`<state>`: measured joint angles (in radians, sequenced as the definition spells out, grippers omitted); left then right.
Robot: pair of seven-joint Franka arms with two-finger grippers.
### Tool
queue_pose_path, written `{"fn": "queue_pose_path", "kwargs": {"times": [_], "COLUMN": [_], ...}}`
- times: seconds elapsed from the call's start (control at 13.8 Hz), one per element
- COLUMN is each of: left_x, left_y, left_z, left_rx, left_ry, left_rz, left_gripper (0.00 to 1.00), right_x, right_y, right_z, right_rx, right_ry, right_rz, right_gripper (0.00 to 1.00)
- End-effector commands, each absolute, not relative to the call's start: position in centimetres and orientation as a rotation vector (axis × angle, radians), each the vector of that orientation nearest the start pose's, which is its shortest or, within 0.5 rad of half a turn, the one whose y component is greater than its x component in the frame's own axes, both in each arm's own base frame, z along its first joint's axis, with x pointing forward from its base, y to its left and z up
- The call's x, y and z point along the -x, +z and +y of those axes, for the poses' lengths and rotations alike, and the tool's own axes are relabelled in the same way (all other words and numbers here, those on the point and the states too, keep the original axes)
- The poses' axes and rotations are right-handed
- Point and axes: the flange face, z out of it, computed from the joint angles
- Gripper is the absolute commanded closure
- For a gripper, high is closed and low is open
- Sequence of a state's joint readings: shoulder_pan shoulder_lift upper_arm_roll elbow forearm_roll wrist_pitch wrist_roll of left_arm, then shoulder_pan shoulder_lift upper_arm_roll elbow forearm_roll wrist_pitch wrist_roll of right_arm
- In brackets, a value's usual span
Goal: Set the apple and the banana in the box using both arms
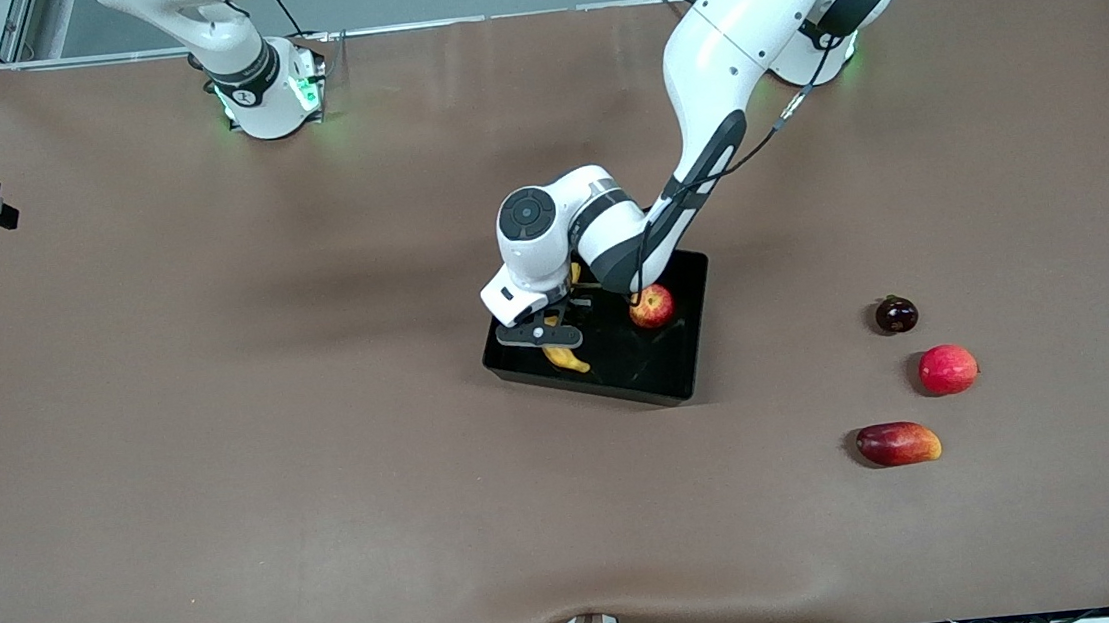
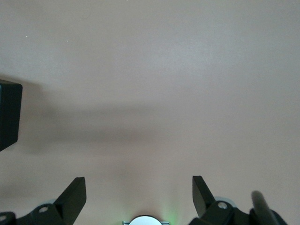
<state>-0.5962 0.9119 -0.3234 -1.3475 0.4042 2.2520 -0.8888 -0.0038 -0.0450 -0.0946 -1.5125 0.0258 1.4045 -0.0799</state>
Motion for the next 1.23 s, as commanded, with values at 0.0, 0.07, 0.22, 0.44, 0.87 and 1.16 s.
{"fn": "queue_pose_path", "kwargs": {"times": [0.0, 0.07, 0.22, 0.44, 0.87, 1.16], "left_x": [-52.3, -53.7, -54.5, -54.6, -58.9, -59.4], "left_y": [26.4, 30.2, 37.6, 45.4, 55.7, 60.3], "left_z": [-52.6, -50.9, -47.7, -43.2, -23.7, -15.2], "left_rx": [3.090, 3.088, 3.066, 2.995, 2.956, 2.955], "left_ry": [-0.170, -0.186, -0.158, -0.168, 0.029, -0.005], "left_rz": [0.167, 0.111, -0.004, 0.004, 0.073, 0.141], "left_gripper": [0.00, 0.00, 0.00, 0.00, 0.00, 0.00], "right_x": [-52.0, -52.0, -52.0, -52.0, -52.1, -52.1], "right_y": [66.2, 66.3, 66.3, 66.3, 66.1, 66.1], "right_z": [-5.3, -5.3, -5.3, -5.3, -5.4, -5.5], "right_rx": [3.092, 3.092, 3.092, 3.090, 3.090, 3.090], "right_ry": [0.079, 0.079, 0.077, 0.076, 0.083, 0.086], "right_rz": [0.037, 0.037, 0.037, 0.036, 0.041, 0.044], "right_gripper": [0.00, 0.00, 0.00, 0.00, 0.00, 0.00]}}
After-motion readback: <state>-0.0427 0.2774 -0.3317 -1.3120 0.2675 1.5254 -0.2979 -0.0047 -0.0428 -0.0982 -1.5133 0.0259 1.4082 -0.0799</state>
